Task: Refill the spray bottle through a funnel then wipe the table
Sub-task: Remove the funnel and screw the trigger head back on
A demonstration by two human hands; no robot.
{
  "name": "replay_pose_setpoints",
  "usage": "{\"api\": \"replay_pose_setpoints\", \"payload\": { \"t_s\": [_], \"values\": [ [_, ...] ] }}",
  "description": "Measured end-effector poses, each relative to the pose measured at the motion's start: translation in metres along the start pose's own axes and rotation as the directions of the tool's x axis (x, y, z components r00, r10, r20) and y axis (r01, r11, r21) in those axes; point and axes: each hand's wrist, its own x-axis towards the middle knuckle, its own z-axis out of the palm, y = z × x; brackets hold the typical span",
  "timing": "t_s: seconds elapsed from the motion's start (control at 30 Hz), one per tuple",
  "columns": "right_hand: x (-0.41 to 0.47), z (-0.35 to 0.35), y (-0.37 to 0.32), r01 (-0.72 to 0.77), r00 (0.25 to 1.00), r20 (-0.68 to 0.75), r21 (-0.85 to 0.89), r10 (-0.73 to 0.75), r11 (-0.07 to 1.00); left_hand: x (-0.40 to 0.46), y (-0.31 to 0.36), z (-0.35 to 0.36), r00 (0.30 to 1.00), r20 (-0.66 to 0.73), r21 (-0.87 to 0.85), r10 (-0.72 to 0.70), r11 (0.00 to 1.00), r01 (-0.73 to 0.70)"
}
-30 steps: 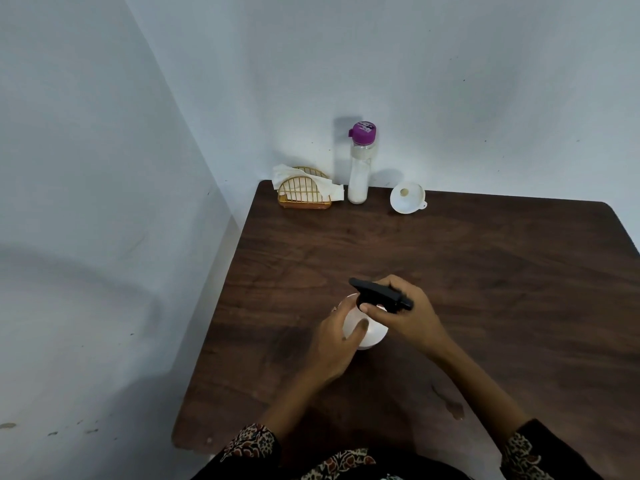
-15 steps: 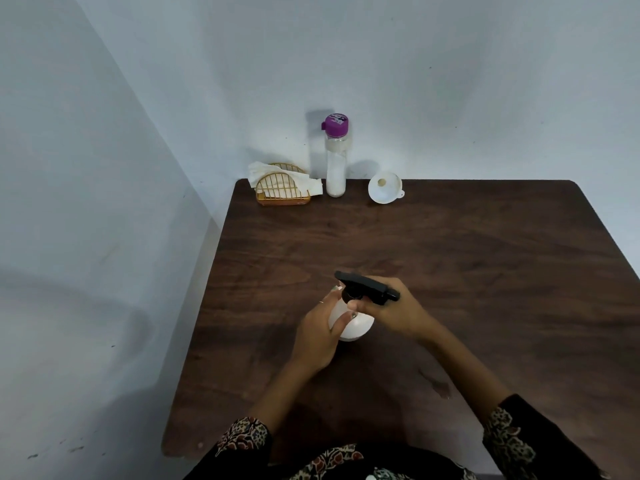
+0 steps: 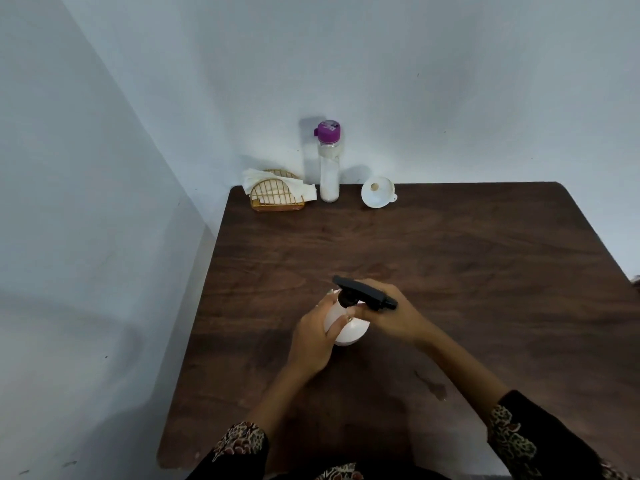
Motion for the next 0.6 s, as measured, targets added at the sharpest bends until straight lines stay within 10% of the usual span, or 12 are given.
{"api": "replay_pose_setpoints", "payload": {
  "t_s": [0.2, 0.4, 0.6],
  "values": [
    [0.005, 0.021, 0.002, 0.072, 0.963, -0.259, 0.003, -0.069, 0.997, 0.003, 0.0, 0.003, 0.999, -0.01, -0.053, -0.033, 0.998, 0.032],
    [0.007, 0.007, 0.005, 0.061, 0.998, -0.027, 0.134, -0.058, 0.989, 0.003, 0.007, 0.001, 1.0, -0.013, -0.089, -0.004, 0.996, 0.003],
    [0.011, 0.02, 0.002, 0.124, 0.969, -0.214, -0.004, -0.122, 0.992, 0.002, 0.006, 0.0, 1.0, 0.004, -0.077, -0.027, 0.997, 0.027]
  ]
}}
